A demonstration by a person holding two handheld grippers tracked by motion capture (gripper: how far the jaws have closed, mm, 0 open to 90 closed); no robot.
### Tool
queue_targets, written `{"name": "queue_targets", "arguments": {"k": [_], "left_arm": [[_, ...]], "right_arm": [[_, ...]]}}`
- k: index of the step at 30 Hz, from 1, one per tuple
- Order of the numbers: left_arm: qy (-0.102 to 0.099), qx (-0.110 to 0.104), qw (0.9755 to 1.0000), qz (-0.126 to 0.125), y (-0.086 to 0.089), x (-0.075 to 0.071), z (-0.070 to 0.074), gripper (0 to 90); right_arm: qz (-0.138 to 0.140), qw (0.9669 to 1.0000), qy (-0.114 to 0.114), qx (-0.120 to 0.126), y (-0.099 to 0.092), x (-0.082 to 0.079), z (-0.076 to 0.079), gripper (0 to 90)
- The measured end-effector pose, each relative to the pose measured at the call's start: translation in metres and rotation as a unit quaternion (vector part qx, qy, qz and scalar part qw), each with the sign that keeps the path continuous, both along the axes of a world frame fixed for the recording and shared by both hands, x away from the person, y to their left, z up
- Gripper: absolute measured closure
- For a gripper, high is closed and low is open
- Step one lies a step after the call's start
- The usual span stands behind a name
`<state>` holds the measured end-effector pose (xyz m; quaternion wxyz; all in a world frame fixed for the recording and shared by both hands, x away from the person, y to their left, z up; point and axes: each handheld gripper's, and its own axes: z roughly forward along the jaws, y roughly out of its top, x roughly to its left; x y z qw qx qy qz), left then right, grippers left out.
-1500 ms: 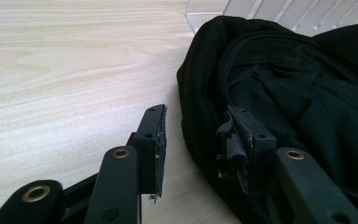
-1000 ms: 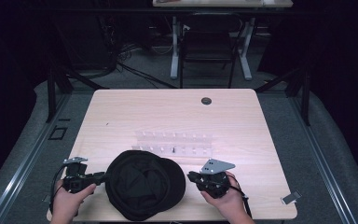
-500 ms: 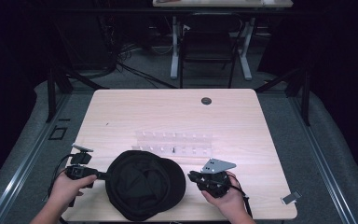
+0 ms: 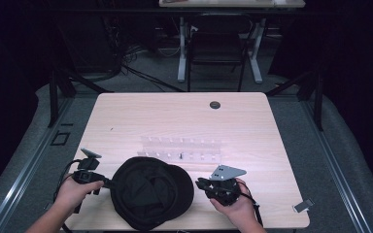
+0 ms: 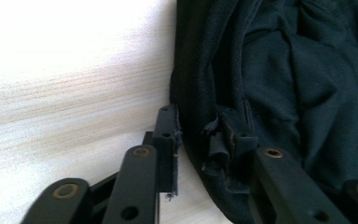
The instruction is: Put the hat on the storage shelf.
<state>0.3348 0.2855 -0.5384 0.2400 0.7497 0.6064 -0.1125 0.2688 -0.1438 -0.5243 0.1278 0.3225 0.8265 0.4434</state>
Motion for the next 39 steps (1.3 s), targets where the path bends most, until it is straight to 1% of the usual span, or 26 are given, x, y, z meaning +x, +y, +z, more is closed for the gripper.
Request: {"name": "queue_targets", "arguments": {"k": [3, 6, 11, 14, 16, 19, 22, 23, 26, 27, 28, 29, 31, 32, 33, 34, 35, 36, 38, 39], "left_arm": [[0.000, 0.002, 1.0000, 0.001, -0.002, 0.000, -0.002, 77.0], [0.000, 0.003, 1.0000, -0.001, -0.003, 0.000, -0.002, 79.2], [0.002, 0.002, 1.0000, -0.002, -0.003, 0.001, -0.003, 81.7], [0.002, 0.003, 1.0000, -0.002, -0.003, 0.001, -0.003, 81.9], [0.003, -0.001, 1.0000, -0.002, -0.003, 0.001, -0.003, 82.6], [0.013, -0.009, 0.9999, 0.000, -0.002, 0.002, -0.003, 83.8], [0.015, -0.011, 0.9998, -0.002, -0.001, 0.003, -0.003, 84.3], [0.017, -0.013, 0.9998, 0.002, -0.001, 0.003, -0.002, 84.5], [0.021, -0.015, 0.9997, 0.003, -0.001, 0.004, 0.001, 84.8], [0.026, -0.019, 0.9995, 0.001, 0.000, 0.005, 0.002, 84.8], [0.027, -0.024, 0.9993, 0.007, 0.000, 0.004, 0.003, 84.8], [0.032, -0.027, 0.9991, 0.009, 0.000, 0.005, 0.004, 84.9], [0.036, -0.031, 0.9989, 0.002, 0.002, 0.005, 0.008, 85.0], [0.035, -0.036, 0.9987, 0.007, 0.001, 0.004, 0.010, 85.1], [0.038, -0.035, 0.9987, 0.001, 0.002, 0.004, 0.012, 85.1], [0.036, -0.036, 0.9987, -0.001, 0.003, 0.004, 0.014, 85.2], [0.037, -0.039, 0.9986, 0.001, 0.002, 0.003, 0.016, 85.2], [0.046, -0.041, 0.9981, 0.001, 0.002, 0.003, 0.019, 85.3], [0.043, -0.046, 0.9980, 0.006, 0.003, 0.003, 0.022, 85.4], [0.047, -0.050, 0.9976, 0.007, 0.003, 0.003, 0.025, 85.4]], "right_arm": [[0.001, 1.0000, -0.001, 0.000, 0.000, 0.000, 0.000, 81.1], [0.002, 1.0000, -0.001, -0.001, -0.001, 0.000, 0.001, 81.1], [-0.001, 1.0000, -0.001, 0.002, -0.002, 0.001, 0.001, 80.7], [-0.001, 1.0000, -0.001, 0.000, -0.003, 0.001, 0.002, 80.5], [0.000, 1.0000, -0.002, 0.001, -0.003, 0.001, 0.001, 80.5], [-0.002, 1.0000, -0.001, 0.001, -0.003, 0.001, 0.001, 80.4], [-0.003, 1.0000, -0.001, 0.001, -0.003, 0.001, 0.001, 80.2], [-0.004, 1.0000, -0.001, 0.001, -0.003, 0.001, 0.001, 80.2], [-0.003, 1.0000, -0.001, 0.002, -0.004, 0.001, 0.001, 80.0], [-0.004, 1.0000, -0.001, 0.001, -0.004, 0.001, 0.001, 79.9], [-0.004, 1.0000, -0.001, 0.002, -0.005, 0.001, 0.001, 79.9], [-0.004, 1.0000, 0.000, 0.003, -0.005, 0.001, 0.000, 79.8], [-0.006, 1.0000, 0.001, 0.002, -0.005, 0.001, 0.000, 79.7], [-0.005, 1.0000, 0.001, 0.002, -0.006, 0.002, 0.000, 79.7], [-0.005, 1.0000, 0.000, 0.002, -0.006, 0.002, 0.000, 79.6], [-0.007, 1.0000, 0.000, 0.003, -0.006, 0.002, 0.000, 79.6], [-0.008, 1.0000, 0.000, 0.006, -0.007, 0.002, 0.000, 79.6], [-0.009, 0.9999, 0.000, 0.006, -0.007, 0.002, 0.000, 79.5], [-0.010, 0.9999, 0.000, 0.007, -0.008, 0.003, 0.000, 79.5], [-0.011, 0.9999, 0.001, 0.007, -0.008, 0.003, 0.000, 79.5]]}}
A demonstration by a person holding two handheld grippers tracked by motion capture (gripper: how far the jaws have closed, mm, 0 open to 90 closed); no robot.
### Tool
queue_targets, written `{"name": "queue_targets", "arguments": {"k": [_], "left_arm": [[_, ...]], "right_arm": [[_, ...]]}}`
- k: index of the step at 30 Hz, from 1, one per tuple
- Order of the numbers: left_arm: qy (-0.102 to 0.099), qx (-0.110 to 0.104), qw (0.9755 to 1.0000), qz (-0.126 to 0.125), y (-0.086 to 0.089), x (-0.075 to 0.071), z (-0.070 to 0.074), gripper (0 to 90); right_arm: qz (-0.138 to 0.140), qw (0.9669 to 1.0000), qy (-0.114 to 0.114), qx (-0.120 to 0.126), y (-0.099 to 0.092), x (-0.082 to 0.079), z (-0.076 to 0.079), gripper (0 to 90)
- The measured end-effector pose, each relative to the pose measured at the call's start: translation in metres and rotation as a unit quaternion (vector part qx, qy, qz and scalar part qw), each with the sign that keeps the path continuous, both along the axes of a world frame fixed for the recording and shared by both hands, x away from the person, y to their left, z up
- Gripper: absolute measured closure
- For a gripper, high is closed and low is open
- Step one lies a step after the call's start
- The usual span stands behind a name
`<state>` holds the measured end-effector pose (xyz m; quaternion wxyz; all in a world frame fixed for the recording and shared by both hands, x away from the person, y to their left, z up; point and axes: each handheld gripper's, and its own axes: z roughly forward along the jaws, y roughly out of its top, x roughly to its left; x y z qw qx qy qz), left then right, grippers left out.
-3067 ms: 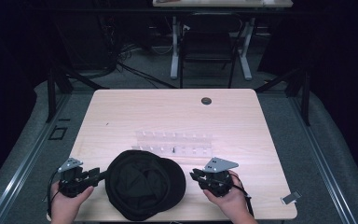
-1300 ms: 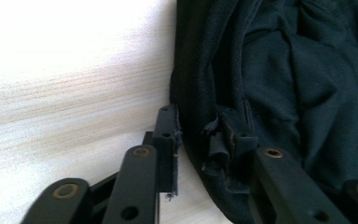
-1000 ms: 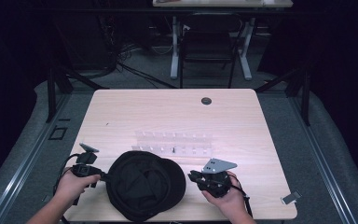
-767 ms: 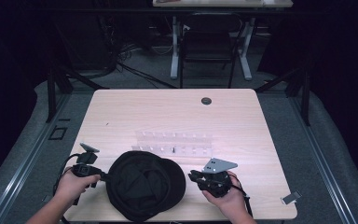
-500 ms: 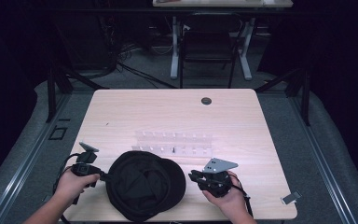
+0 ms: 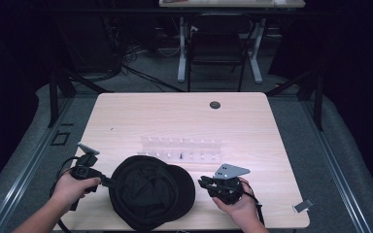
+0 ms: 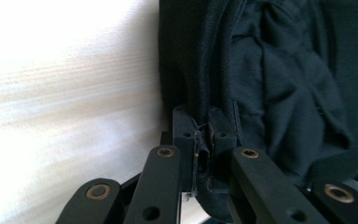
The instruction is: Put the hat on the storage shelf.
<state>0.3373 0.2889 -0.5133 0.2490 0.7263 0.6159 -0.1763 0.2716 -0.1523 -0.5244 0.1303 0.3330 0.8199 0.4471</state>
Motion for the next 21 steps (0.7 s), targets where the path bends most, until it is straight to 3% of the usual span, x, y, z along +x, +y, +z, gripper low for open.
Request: {"name": "queue_targets", "arguments": {"k": [10, 15, 18, 21], "left_arm": [[0.014, -0.047, 0.9987, 0.016, 0.000, 0.001, 0.021, 85.5], [0.023, -0.064, 0.9976, 0.012, 0.000, 0.002, 0.031, 85.6], [0.029, -0.096, 0.9947, 0.024, 0.000, 0.001, 0.038, 85.7], [0.027, -0.114, 0.9929, 0.021, -0.001, 0.001, 0.045, 85.8]], "right_arm": [[-0.005, 1.0000, 0.003, 0.001, -0.003, 0.002, -0.001, 79.2], [-0.008, 0.9999, 0.003, 0.005, -0.005, 0.002, 0.000, 79.0], [-0.009, 0.9999, 0.004, 0.003, -0.007, 0.003, 0.000, 78.9], [-0.012, 0.9999, 0.005, 0.006, -0.008, 0.003, 0.000, 78.8]]}}
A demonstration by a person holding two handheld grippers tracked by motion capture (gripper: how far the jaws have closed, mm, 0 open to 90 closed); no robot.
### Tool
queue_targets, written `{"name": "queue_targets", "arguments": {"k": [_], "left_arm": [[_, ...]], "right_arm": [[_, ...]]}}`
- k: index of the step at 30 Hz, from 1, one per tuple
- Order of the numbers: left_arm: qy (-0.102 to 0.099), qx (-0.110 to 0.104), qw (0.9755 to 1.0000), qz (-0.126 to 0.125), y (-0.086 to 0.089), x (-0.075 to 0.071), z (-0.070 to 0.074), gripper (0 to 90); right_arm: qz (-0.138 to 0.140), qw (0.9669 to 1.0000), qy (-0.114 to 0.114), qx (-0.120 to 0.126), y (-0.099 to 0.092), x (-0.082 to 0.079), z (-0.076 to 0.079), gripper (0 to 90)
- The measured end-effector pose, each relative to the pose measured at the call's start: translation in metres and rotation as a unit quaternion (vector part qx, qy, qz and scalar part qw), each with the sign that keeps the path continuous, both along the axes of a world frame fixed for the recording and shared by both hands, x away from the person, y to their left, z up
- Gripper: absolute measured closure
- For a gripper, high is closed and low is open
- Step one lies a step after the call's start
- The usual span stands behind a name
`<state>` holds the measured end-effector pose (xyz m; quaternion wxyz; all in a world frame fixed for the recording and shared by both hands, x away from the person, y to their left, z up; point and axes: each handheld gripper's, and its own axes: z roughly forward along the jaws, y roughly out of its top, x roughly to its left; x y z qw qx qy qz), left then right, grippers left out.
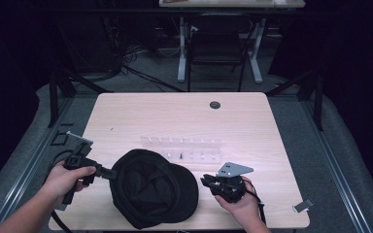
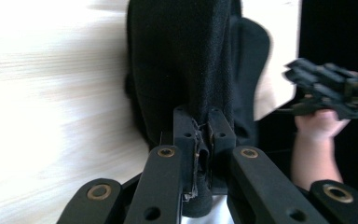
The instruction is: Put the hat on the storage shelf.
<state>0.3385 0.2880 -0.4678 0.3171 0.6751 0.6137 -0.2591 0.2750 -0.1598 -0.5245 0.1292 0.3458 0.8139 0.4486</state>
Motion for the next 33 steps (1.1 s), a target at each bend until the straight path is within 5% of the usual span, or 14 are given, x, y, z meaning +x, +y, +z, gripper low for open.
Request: {"name": "queue_targets", "arguments": {"k": [18, 33], "left_arm": [[-0.023, -0.071, 0.9971, -0.011, -0.008, -0.007, 0.050, 86.0], [-0.045, -0.100, 0.9939, -0.007, -0.010, -0.011, 0.085, 86.1]], "right_arm": [[-0.005, 1.0000, 0.002, 0.001, -0.003, 0.002, -0.001, 78.3], [-0.005, 1.0000, 0.003, 0.001, -0.003, 0.002, -0.002, 77.5]]}}
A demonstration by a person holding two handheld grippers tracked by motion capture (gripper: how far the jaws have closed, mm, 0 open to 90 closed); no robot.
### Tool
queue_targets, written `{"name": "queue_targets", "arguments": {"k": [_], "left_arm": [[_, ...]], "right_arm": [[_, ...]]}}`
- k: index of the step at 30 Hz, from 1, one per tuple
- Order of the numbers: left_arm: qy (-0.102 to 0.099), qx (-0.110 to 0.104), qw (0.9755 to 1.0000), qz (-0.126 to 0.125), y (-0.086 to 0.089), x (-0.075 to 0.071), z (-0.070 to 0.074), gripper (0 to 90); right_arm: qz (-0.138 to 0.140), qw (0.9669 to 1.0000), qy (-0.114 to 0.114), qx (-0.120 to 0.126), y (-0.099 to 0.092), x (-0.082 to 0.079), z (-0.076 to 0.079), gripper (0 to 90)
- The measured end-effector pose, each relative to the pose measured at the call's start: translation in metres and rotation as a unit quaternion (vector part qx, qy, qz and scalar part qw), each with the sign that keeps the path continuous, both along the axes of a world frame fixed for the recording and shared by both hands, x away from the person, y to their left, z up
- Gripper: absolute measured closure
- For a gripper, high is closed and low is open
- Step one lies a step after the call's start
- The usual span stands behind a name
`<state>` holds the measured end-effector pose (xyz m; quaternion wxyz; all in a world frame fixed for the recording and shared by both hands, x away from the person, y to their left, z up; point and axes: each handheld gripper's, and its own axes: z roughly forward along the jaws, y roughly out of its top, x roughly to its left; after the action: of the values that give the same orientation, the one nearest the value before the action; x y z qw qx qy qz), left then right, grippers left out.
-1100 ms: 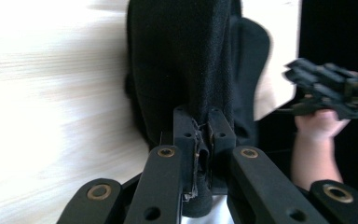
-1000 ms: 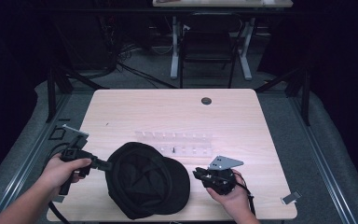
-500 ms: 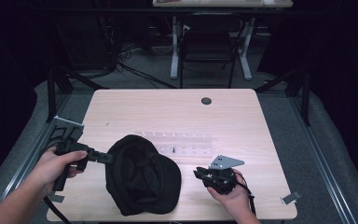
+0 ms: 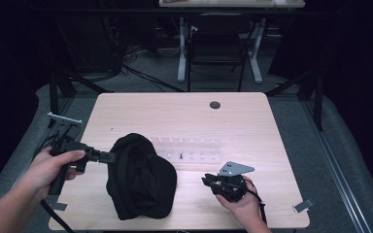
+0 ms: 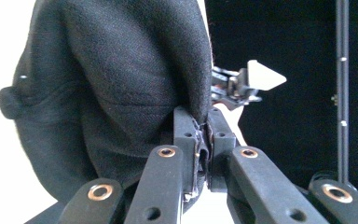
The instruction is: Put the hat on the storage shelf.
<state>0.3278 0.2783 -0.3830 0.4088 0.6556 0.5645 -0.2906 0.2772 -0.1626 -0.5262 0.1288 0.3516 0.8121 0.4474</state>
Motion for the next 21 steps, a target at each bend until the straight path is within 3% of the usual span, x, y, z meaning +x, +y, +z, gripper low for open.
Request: {"name": "queue_targets", "arguments": {"k": [10, 21], "left_arm": [[-0.024, -0.001, 0.9995, 0.021, 0.008, 0.004, 0.026, 86.0], [-0.053, -0.041, 0.9967, 0.046, 0.013, 0.013, 0.049, 86.0]], "right_arm": [[-0.002, 1.0000, 0.000, -0.001, -0.001, 0.000, 0.000, 77.2], [-0.003, 1.0000, 0.001, 0.002, -0.002, 0.001, 0.000, 75.0]]}}
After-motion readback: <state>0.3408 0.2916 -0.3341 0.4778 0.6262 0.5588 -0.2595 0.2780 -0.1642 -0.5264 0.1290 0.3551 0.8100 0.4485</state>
